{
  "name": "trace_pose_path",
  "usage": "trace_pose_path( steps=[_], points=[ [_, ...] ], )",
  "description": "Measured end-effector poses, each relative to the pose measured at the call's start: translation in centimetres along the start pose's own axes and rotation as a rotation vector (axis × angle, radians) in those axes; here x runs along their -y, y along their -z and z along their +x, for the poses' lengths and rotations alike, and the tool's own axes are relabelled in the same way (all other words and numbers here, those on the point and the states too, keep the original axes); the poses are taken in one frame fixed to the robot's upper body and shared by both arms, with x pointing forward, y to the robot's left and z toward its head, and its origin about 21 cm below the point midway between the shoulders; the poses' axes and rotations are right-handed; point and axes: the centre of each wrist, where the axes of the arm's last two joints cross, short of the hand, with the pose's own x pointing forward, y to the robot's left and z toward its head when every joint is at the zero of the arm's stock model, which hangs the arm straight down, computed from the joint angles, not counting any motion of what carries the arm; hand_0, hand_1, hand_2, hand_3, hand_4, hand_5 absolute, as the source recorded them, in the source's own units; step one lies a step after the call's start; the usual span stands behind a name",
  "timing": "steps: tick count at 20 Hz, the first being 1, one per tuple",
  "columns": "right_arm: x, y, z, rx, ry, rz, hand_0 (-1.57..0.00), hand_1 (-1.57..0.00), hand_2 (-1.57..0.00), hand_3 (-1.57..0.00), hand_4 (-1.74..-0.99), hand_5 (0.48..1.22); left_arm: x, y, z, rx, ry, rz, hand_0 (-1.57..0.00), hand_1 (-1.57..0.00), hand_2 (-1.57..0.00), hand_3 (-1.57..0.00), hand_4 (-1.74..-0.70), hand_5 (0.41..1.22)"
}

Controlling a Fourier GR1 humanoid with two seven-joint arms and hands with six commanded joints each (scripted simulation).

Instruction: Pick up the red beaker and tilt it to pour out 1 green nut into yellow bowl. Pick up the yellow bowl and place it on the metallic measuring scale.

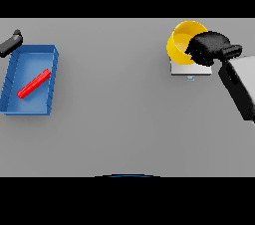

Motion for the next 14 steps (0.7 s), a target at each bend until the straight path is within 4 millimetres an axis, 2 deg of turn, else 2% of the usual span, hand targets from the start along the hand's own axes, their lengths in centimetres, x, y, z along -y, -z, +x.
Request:
trace_pose_path(
  steps=[4,8,9,11,12,13,14],
  points=[
    [-1.1,0.2,-1.6,-0.044,0.024,0.022,-1.48,-1.31,-1.4,-1.54,-1.73,1.221,0.2,-0.1,-0.2,-0.01,0.006,0.005,0.0,0.0,0.0,0.0,-0.85,0.78],
    [-1.4,0.6,-1.7,-0.063,0.016,0.031,-1.39,-1.2,-1.32,-1.56,-1.73,1.221,0.0,-0.1,-0.2,-0.027,0.012,0.003,0.0,0.0,0.0,0.0,-0.84,0.786],
    [-1.7,0.8,-1.6,-0.062,0.015,0.036,-1.4,-1.21,-1.32,-1.56,-1.73,1.221,-0.1,-0.1,-0.2,-0.02,0.015,0.004,0.0,0.0,0.0,0.0,-0.84,0.776],
    [-2.0,0.8,-2.1,-0.06,0.026,0.036,-1.42,-1.23,-1.4,-1.54,-1.728,1.221,-0.2,0.0,0.0,-0.025,0.02,0.002,0.0,0.0,0.0,0.0,-0.84,0.771],
    [-1.9,1.1,-1.9,-0.072,0.034,0.04,-1.4,-1.18,-1.29,-1.54,-1.67,1.221,-0.1,0.1,-0.1,-0.02,0.019,-0.002,0.0,0.0,0.0,0.0,-0.84,0.772],
    [-2.0,1.0,-2.1,-0.062,0.047,0.044,-1.41,-1.15,-1.18,-1.39,-1.644,1.221,0.1,0.2,-0.4,-0.023,0.019,-0.003,0.0,0.0,0.0,0.0,-0.84,0.773],
    [-1.8,1.1,-2.1,-0.074,0.056,0.048,-1.32,-1.04,-1.04,-1.24,-1.621,1.155,0.1,0.2,-0.6,-0.022,0.01,-0.007,0.0,0.0,0.0,0.0,-0.84,0.775]
  ],
)
